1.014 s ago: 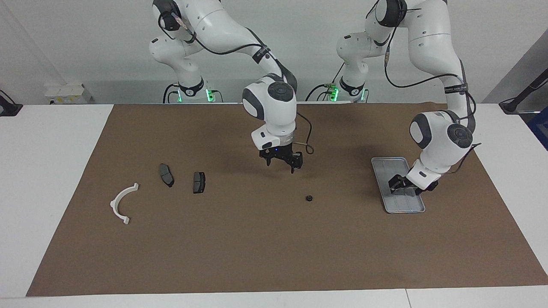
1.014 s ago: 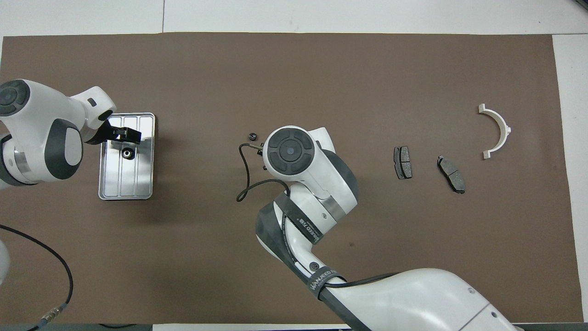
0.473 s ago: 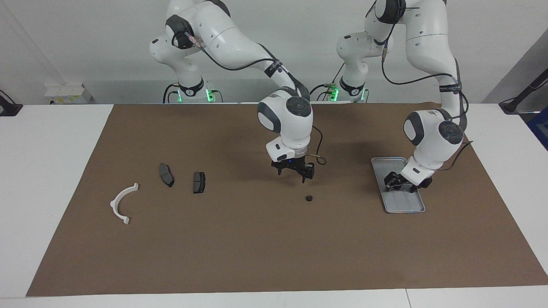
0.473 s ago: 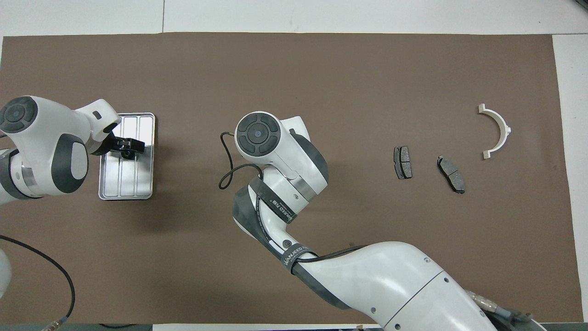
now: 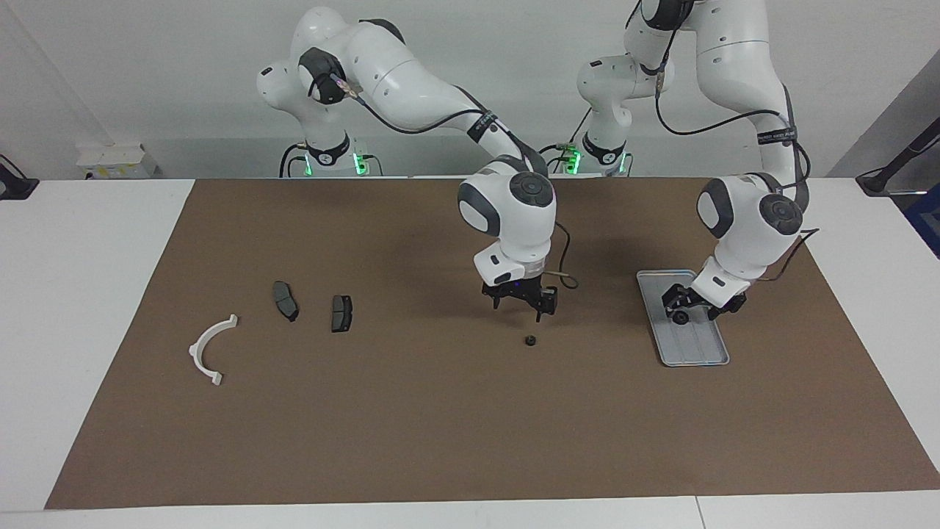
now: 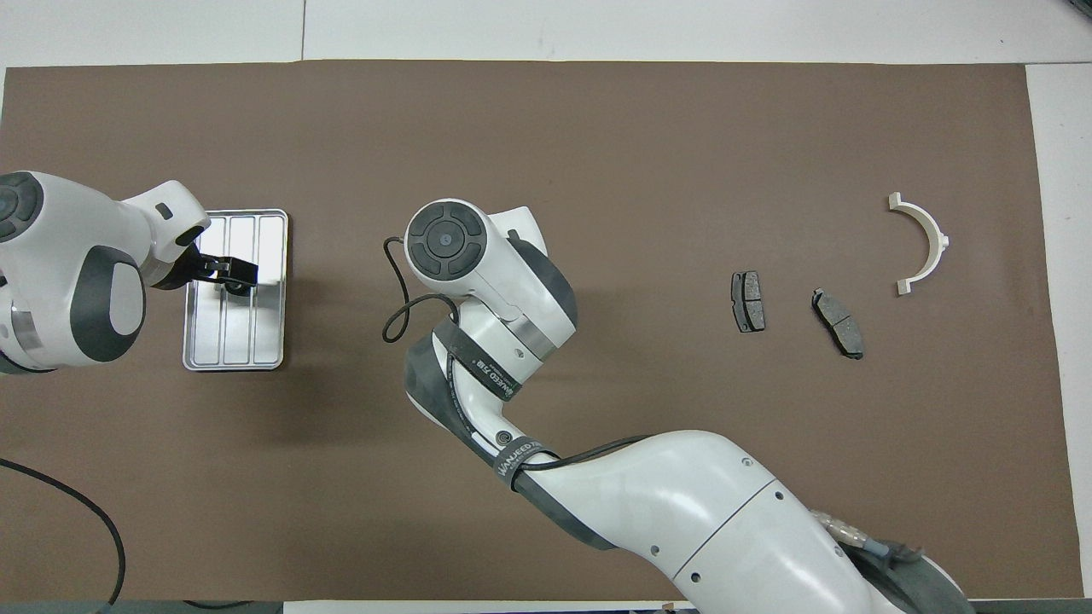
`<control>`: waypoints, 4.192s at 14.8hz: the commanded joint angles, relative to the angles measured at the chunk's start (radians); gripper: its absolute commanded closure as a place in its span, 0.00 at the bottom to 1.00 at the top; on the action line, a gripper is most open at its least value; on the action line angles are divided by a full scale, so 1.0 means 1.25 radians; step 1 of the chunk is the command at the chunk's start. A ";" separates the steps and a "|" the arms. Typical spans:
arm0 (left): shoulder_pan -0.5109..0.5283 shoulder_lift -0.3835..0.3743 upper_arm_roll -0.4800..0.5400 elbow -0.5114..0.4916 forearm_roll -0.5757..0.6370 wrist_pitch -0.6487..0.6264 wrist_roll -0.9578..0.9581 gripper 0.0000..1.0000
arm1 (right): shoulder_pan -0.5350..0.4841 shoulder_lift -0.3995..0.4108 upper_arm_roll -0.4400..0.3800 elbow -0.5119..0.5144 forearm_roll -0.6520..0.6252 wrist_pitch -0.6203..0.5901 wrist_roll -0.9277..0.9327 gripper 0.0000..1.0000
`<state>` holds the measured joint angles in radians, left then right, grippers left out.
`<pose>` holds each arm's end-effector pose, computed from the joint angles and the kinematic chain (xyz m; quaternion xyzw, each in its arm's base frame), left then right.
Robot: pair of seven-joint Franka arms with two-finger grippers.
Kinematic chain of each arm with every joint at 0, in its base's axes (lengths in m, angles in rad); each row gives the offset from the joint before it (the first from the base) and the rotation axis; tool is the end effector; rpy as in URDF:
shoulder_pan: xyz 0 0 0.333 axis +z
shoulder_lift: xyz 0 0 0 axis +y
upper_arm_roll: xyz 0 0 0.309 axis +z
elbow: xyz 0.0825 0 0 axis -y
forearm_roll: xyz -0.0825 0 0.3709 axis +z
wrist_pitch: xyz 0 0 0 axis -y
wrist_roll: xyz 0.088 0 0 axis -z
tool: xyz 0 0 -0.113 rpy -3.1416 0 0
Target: Place bearing gear from tray to pile
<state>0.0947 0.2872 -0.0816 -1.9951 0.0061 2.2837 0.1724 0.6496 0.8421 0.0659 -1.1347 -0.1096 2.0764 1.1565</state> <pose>0.5895 0.0094 0.3139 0.9968 -0.0799 0.0020 0.0091 0.5857 0.4808 0.3037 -0.9768 0.2068 -0.0503 0.0257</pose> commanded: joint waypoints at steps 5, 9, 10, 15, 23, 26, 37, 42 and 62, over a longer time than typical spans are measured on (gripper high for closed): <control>-0.006 -0.021 0.006 -0.030 -0.015 0.010 0.007 0.00 | 0.071 0.133 -0.096 0.140 -0.026 -0.026 0.025 0.00; -0.007 -0.014 0.006 -0.031 -0.015 0.033 0.007 0.00 | 0.071 0.155 -0.096 0.174 -0.026 -0.055 0.023 0.00; -0.006 -0.011 0.006 -0.031 -0.015 0.038 0.007 0.00 | 0.069 0.158 -0.096 0.186 -0.026 -0.058 0.023 0.00; -0.007 -0.008 0.008 -0.037 -0.015 0.059 0.007 0.00 | 0.062 0.167 -0.096 0.207 -0.026 -0.057 0.025 0.01; -0.006 -0.006 0.009 -0.054 -0.015 0.089 0.008 0.00 | 0.034 0.163 -0.076 0.208 -0.017 -0.026 0.094 0.01; -0.007 0.001 0.009 -0.061 -0.015 0.113 0.006 0.00 | 0.034 0.157 -0.049 0.207 -0.017 -0.033 0.126 0.01; -0.008 0.006 0.009 -0.070 -0.015 0.135 0.003 0.20 | 0.028 0.155 -0.034 0.207 -0.015 -0.034 0.125 0.58; -0.019 0.006 0.010 -0.062 -0.015 0.123 -0.031 1.00 | 0.025 0.153 -0.028 0.207 -0.015 -0.036 0.124 1.00; -0.132 0.035 0.013 0.120 -0.023 0.015 -0.243 1.00 | -0.144 -0.059 0.009 0.197 0.012 -0.337 -0.300 1.00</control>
<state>0.0066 0.3186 -0.0837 -1.8541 -0.0204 2.2791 -0.0297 0.5215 0.8284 0.0515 -0.8620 -0.1184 1.7136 0.8969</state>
